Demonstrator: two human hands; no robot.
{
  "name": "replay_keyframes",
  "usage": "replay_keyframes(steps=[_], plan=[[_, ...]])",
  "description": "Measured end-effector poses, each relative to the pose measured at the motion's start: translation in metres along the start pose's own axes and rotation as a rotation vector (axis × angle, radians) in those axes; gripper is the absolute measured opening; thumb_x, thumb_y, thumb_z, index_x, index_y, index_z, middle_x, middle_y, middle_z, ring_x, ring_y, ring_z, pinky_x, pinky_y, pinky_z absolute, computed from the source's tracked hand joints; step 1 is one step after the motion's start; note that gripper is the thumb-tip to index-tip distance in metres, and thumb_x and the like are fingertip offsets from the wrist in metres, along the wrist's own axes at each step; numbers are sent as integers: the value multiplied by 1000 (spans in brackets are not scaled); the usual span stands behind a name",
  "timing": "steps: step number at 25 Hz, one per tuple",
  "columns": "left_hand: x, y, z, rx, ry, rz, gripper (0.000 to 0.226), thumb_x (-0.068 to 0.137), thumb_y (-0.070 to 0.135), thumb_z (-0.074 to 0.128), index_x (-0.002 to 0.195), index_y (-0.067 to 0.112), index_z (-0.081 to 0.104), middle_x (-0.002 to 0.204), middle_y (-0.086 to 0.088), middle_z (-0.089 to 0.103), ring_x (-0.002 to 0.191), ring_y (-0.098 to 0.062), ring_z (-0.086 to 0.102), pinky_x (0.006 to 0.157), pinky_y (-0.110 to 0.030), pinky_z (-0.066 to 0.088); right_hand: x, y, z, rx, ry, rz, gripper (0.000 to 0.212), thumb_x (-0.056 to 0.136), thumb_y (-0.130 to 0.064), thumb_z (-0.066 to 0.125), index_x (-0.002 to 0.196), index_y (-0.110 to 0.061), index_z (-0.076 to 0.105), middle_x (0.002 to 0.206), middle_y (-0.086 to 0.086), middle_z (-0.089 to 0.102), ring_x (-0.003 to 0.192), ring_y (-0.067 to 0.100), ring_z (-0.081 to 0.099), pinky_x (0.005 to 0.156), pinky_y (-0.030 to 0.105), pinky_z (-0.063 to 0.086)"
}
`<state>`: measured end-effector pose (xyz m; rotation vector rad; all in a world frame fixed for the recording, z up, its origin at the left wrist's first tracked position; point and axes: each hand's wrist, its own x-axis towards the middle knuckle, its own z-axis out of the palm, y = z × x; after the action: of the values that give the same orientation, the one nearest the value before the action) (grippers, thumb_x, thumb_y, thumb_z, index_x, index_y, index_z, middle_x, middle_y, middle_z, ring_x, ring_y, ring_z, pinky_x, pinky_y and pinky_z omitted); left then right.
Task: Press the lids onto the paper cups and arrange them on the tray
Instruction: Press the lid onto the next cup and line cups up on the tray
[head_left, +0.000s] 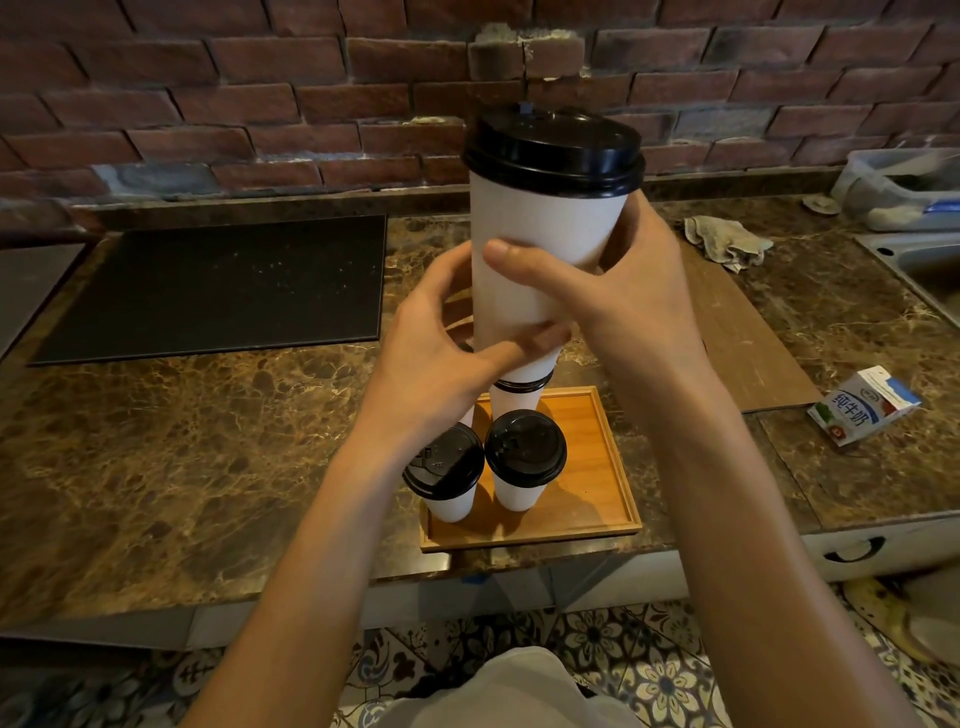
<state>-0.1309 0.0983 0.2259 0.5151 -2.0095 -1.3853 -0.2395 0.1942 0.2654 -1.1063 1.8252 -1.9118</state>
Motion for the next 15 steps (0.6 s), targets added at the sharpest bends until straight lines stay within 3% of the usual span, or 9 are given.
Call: replay_keyframes(steps=[4, 8, 12, 15], plan=[[-9, -19, -16, 109, 18, -4, 76, 71, 63, 68, 137, 37, 41, 129, 26, 50, 116, 12, 50, 91, -10, 46, 1, 4, -6, -7, 23, -39, 64, 69, -26, 87, 121, -27, 51, 110, -16, 64, 101, -6, 62, 78, 14, 54], [-22, -71, -32, 388, 245, -15, 57, 87, 64, 47, 139, 42, 37, 141, 21, 39, 120, 24, 31, 98, -16, 33, 0, 11, -12, -26, 25, -50, 61, 68, -27, 87, 115, -36, 48, 107, -23, 61, 98, -15, 59, 74, 5, 50], [-43, -154, -42, 665, 289, -268, 58, 95, 53, 42, 147, 31, 30, 159, 0, 18, 145, -16, 16, 116, -45, 18, -4, 23, -18, -51, 23, -45, 61, 66, -28, 87, 110, -43, 47, 104, -29, 59, 99, -19, 57, 73, 3, 48], [-70, -210, -43, 831, 140, -463, 61, 96, 53, 36, 150, 29, 23, 161, -6, 8, 148, -22, 5, 119, -48, 6, -8, 35, -24, -74, 17, -41, 66, 65, -34, 85, 118, -38, 47, 111, -26, 59, 104, -16, 56, 78, 4, 48]])
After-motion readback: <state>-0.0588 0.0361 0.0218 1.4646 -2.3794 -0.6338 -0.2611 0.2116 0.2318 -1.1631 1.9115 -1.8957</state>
